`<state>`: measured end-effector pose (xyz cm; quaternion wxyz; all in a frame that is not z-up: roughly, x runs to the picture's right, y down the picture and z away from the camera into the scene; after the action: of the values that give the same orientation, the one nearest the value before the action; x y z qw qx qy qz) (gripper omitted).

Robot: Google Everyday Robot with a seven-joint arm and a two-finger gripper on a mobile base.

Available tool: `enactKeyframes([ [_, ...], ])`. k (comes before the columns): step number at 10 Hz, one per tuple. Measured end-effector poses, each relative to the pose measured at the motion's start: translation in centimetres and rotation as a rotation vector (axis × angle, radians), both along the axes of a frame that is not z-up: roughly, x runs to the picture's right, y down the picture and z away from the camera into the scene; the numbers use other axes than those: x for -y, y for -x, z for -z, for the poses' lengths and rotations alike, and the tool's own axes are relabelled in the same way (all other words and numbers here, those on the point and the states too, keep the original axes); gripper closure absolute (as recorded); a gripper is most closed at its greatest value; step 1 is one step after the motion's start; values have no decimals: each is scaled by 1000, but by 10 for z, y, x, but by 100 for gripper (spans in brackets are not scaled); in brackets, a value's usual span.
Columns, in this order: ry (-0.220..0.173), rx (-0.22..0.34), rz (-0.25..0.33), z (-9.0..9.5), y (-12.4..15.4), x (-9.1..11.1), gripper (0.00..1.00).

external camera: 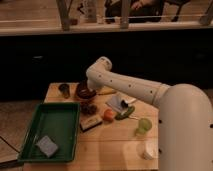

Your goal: Stack bowls into tray

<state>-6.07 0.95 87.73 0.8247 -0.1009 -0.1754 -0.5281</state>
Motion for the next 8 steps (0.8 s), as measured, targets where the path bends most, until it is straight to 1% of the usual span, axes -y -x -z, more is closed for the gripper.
enactKeyframes([
  [3,12,-7,-13,-5,-4,-4,20],
  [5,29,7,-30,-12,-7,-9,20],
  [8,60,24,-66,-35,-15,-21,20],
])
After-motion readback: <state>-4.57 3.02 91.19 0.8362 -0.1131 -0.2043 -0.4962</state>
